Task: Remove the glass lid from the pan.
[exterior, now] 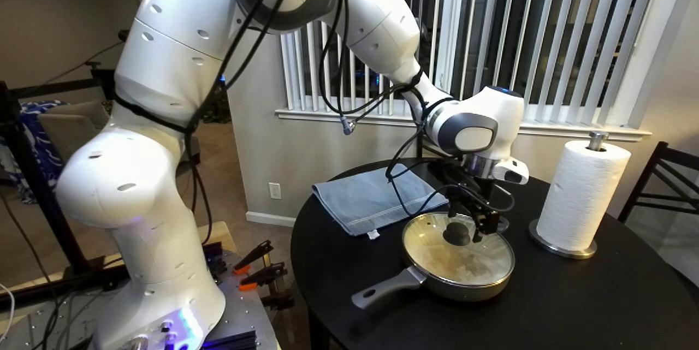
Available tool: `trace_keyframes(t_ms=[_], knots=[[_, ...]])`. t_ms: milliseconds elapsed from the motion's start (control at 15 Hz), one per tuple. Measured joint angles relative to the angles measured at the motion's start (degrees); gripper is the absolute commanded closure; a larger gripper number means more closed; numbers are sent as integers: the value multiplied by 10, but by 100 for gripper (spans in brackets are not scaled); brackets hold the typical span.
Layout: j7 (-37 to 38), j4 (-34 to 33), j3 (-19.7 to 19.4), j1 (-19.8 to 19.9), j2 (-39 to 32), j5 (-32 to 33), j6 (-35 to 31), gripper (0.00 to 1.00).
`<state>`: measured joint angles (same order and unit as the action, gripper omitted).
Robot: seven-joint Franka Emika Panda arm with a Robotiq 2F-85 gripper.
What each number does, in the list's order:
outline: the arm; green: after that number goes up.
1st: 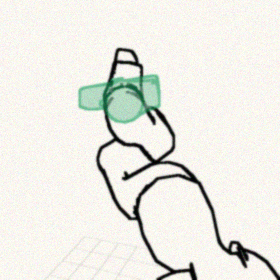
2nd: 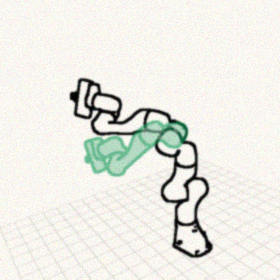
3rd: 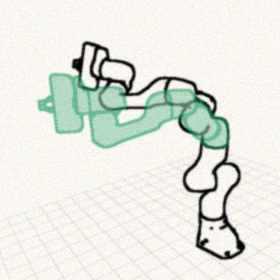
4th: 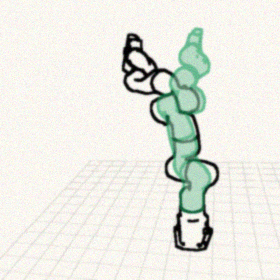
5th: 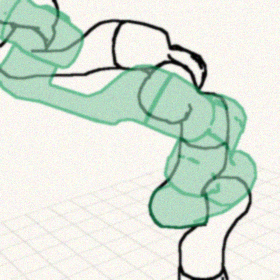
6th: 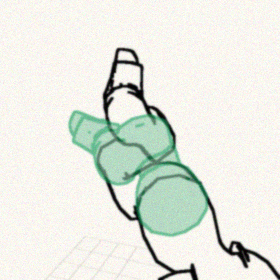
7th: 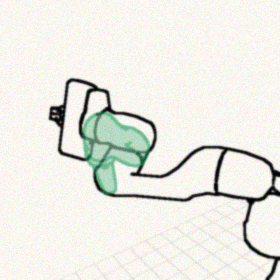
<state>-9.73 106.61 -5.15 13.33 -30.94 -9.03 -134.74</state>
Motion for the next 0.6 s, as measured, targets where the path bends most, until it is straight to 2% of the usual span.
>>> trace_keyframes(t_ms=[133, 200, 267, 467, 533, 600], knots=[[0, -8, 0, 0, -7, 0, 4, 3], [1, -12, 0, 0, -10, 0, 5, 27], [1, -16, 0, 0, -13, 0, 7, 27], [3, -27, 0, 0, -20, 0, 11, 44], [8, -30, 0, 0, -22, 0, 11, 42], [15, -31, -1, 0, -22, 1, 11, 13]])
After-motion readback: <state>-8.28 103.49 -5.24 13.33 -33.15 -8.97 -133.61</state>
